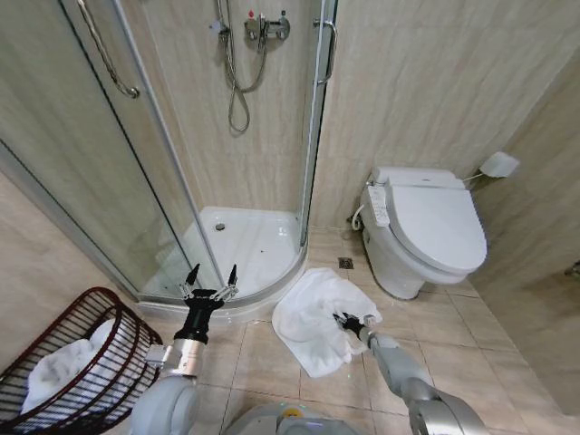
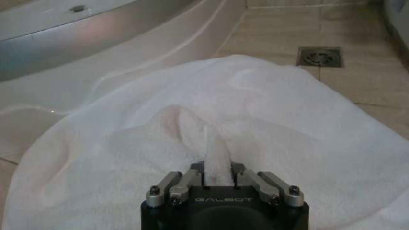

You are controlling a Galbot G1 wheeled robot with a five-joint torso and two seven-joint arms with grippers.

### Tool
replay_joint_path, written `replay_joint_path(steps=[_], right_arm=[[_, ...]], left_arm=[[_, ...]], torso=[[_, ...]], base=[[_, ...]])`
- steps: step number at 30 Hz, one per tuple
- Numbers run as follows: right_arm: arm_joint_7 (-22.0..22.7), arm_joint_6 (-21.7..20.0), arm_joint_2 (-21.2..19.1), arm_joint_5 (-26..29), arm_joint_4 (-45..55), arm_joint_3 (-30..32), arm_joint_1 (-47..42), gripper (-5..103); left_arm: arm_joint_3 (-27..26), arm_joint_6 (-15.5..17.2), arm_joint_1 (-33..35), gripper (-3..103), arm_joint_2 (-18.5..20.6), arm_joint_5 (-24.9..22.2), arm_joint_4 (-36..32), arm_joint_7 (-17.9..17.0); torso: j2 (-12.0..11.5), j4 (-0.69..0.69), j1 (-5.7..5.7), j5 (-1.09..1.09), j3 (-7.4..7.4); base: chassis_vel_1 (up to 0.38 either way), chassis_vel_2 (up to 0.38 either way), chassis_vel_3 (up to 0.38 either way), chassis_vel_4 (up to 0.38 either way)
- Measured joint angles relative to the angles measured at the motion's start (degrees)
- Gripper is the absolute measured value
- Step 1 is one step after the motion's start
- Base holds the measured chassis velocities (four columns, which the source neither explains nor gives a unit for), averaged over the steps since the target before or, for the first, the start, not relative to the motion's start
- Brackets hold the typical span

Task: Discard the used towel into the hamper.

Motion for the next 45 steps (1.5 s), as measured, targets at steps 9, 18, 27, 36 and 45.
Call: replay_joint_path(steps=[9, 18, 27, 36, 45], right_arm=[[0.1, 1.08, -0.35, 0.68, -0.4, 0.59, -0.69, 3], [0.52, 5.51, 0.02, 1.45, 0.21, 0.8, -1.81, 3], [1.38, 13.09, 0.95, 1.41, 2.71, 1.89, -4.18, 3], [1.79, 17.55, 1.02, 3.53, 18.55, 5.32, -14.19, 3], [6.7, 12.79, -0.05, 8.13, 49.76, 6.28, -29.79, 3]], left_arm=[[0.0, 0.0, 0.0, 100, 0.0, 0.0, 0.0, 0.0], [0.0, 0.0, 0.0, 100, 0.0, 0.0, 0.0, 0.0], [0.0, 0.0, 0.0, 100, 0.0, 0.0, 0.0, 0.0], [-0.01, 0.0, 0.0, 100, 0.0, 0.0, 0.0, 0.0], [0.01, 0.0, 0.0, 100, 0.0, 0.0, 0.0, 0.0]], torso=[[0.0, 0.0, 0.0, 0.0, 0.0], [0.0, -0.01, 0.0, 0.0, 0.0], [0.0, 0.0, 0.0, 0.0, 0.0], [0.0, -0.02, 0.0, 0.01, 0.0], [0.0, 0.0, 0.0, 0.01, 0.0]], base=[[0.0, 0.0, 0.0, 0.0], [0.0, 0.0, 0.0, 0.0], [0.0, 0.0, 0.0, 0.0], [0.0, 0.0, 0.0, 0.0], [0.0, 0.0, 0.0, 0.0]])
